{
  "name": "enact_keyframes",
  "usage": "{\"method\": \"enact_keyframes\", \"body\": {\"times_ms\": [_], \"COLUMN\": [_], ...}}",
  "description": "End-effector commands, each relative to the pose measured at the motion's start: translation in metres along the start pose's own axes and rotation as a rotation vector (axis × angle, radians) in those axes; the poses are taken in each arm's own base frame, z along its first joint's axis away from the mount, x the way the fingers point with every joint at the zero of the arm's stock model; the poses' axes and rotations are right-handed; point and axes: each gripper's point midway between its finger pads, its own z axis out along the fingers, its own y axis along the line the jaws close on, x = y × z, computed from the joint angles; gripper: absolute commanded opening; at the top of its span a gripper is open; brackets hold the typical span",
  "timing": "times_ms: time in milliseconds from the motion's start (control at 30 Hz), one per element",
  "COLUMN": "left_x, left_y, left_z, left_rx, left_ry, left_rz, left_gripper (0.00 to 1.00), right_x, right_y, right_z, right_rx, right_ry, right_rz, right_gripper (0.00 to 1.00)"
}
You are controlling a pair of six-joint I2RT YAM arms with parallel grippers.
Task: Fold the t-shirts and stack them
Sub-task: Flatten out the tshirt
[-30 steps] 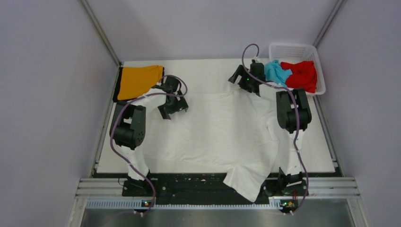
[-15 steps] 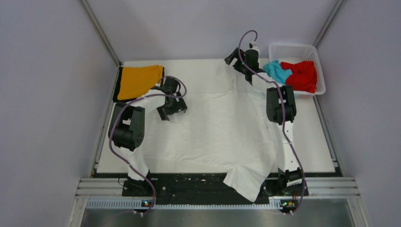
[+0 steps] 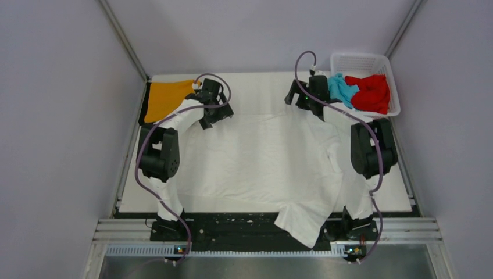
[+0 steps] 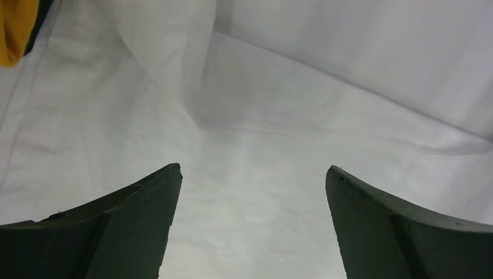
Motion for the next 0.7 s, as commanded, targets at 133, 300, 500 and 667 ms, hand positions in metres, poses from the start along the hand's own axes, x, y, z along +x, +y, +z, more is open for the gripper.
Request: {"method": "enact_keyframes", "body": {"times_ms": [133,300,500,667], "left_x": [-0.048,-0.061,-0.074,-0.073], "left_y": [0.006,0.027,0.023,0.02], "left_z": [0.029,0.042,0.053,0.053], "left_rx": [-0.092,-0.173,-0.159,-0.15], "left_ry": [-0.12,-0.145,-0.148,-0.136], "left_rz": [-0.007,-0.025,-0.036,-0.033], "left_gripper": [0.93,0.84,0.5,0.18], "right_x": [0.082,0.119,0.148,0.154], "right_y": [0.001,-0.02,-0.043,-0.051], "right_z": [-0.063,-0.078,-0.086,-0.086], "right_rx": [0.0,0.055,0.135,0.168], "right_ry": [0.118,0.18,0.249,0.264], "right_rz": [0.002,0.011,0.006,0.002], "right_gripper": [0.99,0.99,0.99,0.98]}}
